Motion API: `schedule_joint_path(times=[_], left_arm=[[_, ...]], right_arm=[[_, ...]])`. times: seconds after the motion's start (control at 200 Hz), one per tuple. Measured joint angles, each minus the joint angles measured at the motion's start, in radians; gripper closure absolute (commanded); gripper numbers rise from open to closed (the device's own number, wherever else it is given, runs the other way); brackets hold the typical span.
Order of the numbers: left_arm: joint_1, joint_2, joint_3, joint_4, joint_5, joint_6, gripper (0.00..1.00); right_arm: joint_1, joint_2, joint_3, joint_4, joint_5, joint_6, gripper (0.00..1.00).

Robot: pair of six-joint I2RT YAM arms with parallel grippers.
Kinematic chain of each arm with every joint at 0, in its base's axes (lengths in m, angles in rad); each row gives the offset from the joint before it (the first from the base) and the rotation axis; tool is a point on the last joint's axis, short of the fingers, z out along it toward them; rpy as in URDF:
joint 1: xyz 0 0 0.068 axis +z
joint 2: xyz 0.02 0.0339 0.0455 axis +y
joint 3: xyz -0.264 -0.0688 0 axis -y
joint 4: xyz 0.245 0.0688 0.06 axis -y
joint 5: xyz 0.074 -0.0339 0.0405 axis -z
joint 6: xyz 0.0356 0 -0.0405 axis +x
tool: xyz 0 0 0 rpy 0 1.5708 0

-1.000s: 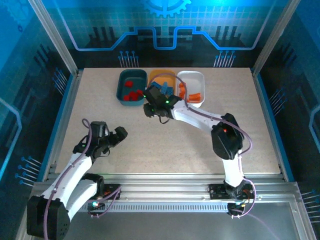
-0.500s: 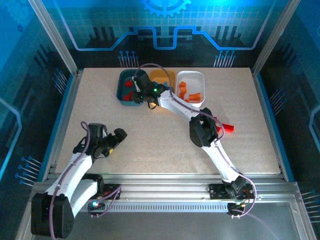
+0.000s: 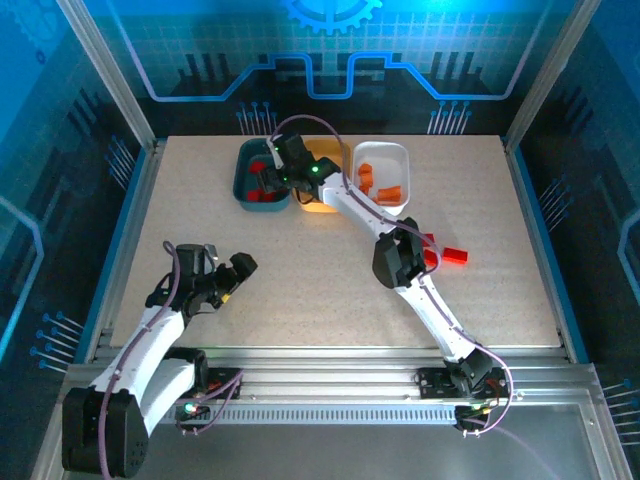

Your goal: Sort the legos into containers by color

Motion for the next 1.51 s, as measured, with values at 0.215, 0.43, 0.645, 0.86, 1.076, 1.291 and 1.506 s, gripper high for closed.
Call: schedule_joint_path(times=[0.215, 0.43, 0.645, 0.86, 1.076, 1.291, 1.506], left_arm=[[-0.002, -0.001, -0.026, 0.088, 0.066, -0.024, 0.01], [-0.142, 0.005, -0.064, 0.202, 0.082, -0.071, 0.01], [-0.337, 0.128, -0.031, 0.309, 0.058, -0.074, 0.01], [-0.464, 0.325, 0.033, 0.438, 0.035, -0.079, 0.01], [-0.594, 0.536, 0.103, 0.546, 0.035, -0.108, 0.01], [-0.602, 0.591, 0.103, 0.592, 0.035, -0.157, 0.01], [-0.606, 0.594, 0.103, 0.614, 0.036, -0.182, 0.01]], right_arm=[[0.000, -0.283, -0.455, 0.075, 0.049, 0.023, 0.27], [-0.003, -0.810, -0.993, 0.190, 0.126, 0.097, 0.25], [-0.088, -1.297, -1.499, 0.244, 0.194, 0.200, 0.18], [-0.377, -1.537, -1.843, 0.093, 0.241, 0.341, 0.11], [-0.626, -1.701, -1.956, 0.016, 0.194, 0.401, 0.10], [-0.729, -1.537, -1.960, 0.043, 0.119, 0.418, 0.12], [-0.818, -1.329, -1.911, 0.111, 0.049, 0.474, 0.10]])
